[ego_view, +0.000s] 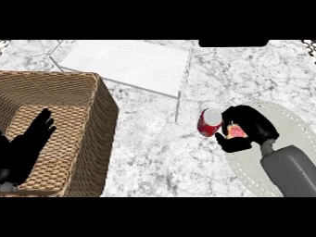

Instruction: Pick the cupcake from the placemat and place it in the tiered shelf

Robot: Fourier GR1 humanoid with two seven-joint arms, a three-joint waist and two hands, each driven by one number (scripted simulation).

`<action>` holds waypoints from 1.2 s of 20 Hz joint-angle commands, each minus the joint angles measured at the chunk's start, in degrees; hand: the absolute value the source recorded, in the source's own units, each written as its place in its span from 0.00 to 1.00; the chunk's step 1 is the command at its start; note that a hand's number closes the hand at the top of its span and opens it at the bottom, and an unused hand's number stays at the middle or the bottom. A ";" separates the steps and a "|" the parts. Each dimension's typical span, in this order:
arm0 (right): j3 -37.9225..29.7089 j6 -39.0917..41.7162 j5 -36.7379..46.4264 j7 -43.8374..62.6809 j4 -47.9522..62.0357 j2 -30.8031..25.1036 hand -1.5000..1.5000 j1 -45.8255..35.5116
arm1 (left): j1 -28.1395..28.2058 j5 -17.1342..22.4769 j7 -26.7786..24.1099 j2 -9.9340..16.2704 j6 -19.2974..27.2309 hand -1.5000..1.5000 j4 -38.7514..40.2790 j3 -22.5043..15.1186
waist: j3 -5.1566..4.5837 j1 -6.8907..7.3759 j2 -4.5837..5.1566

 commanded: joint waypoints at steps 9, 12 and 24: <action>7.98 -20.28 12.35 38.08 -7.96 22.15 1.00 -18.16 | -1.16 -0.31 2.80 -2.67 -0.66 0.50 3.13 -2.88 | -1.39 3.03 -0.36; 9.98 -22.58 16.52 48.22 -9.50 22.25 1.00 -24.02 | -2.18 -0.40 3.03 -2.72 -1.04 0.50 4.01 -2.11 | -1.43 2.83 -0.53; 7.09 -17.08 21.95 78.25 -5.79 22.34 1.00 -53.65 | -4.21 -2.12 2.32 -4.55 -1.77 0.50 6.46 -1.60 | -1.25 3.21 0.32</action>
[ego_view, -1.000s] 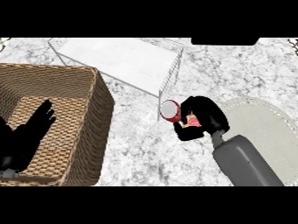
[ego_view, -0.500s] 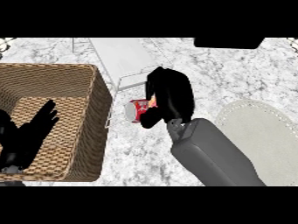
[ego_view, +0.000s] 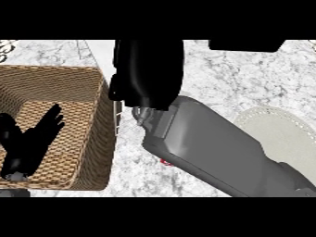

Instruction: Pick the cupcake from the placemat and place it in the tiered shelf

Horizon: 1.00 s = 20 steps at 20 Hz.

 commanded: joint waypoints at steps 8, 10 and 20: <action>-11.38 2.48 0.82 17.62 14.00 0.96 1.00 -24.67 | 0.58 -1.88 -1.63 -4.24 0.50 0.50 3.73 -1.79 | -0.66 -0.79 1.41; -13.82 3.94 0.89 16.96 17.33 0.97 1.00 -28.35 | 1.60 -2.37 -1.38 -4.37 1.02 0.50 2.57 -2.08 | -0.56 -0.99 1.33; -18.59 2.18 -4.77 9.30 33.94 0.98 1.00 -35.05 | 0.28 -2.24 -1.75 -4.64 0.44 0.50 3.40 -0.58 | -0.47 -0.97 2.01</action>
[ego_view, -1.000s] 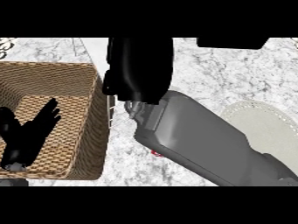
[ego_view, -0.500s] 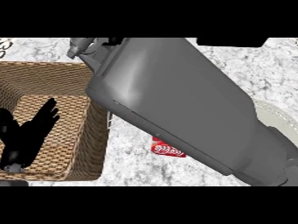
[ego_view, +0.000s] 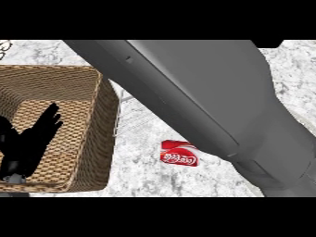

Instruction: Pick the cupcake from the placemat and place it in the tiered shelf

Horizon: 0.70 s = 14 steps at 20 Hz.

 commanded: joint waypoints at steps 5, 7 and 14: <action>-2.35 -2.87 -1.75 2.39 11.85 0.50 1.00 -3.24 | -2.00 -0.48 -0.45 -2.99 -0.16 0.50 6.90 -0.60 | -0.85 -1.34 0.72; -2.52 -4.08 -1.63 2.39 14.39 0.50 1.00 -5.22 | -1.10 -0.97 -0.72 -4.34 0.84 0.50 5.36 -1.35 | -0.86 -0.80 0.70; -4.37 -7.76 1.33 -5.41 20.65 -0.24 1.00 -2.13 | 0.40 0.07 -2.94 -2.88 -1.36 0.50 7.41 0.77 | -0.81 -1.65 0.85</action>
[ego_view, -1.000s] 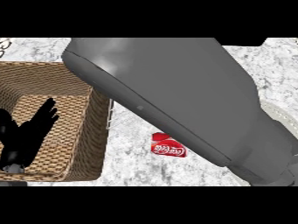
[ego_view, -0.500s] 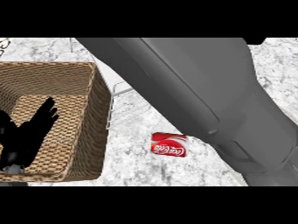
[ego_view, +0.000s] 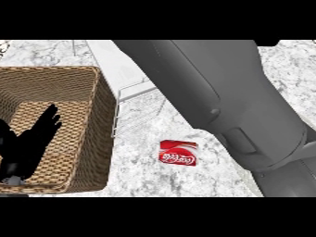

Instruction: Pick the cupcake from the placemat and place it in the tiered shelf

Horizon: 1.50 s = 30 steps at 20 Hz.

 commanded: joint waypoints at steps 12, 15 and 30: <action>-4.27 -9.14 0.93 -5.28 10.28 0.19 1.00 -2.57 | -0.66 -1.30 -0.86 -3.14 0.58 0.50 5.76 -1.40 | -1.08 -0.07 0.83; -4.52 -7.59 0.72 -5.50 10.80 0.48 1.00 -2.98 | -1.99 -0.64 -1.04 -2.17 -0.18 0.50 8.44 0.23 | -1.08 -0.82 0.65; -13.15 -30.45 -1.81 -3.76 5.07 0.04 0.00 -1.46 | 1.16 -0.97 -0.34 -4.66 1.04 0.50 3.94 -1.36 | -1.00 -0.88 0.49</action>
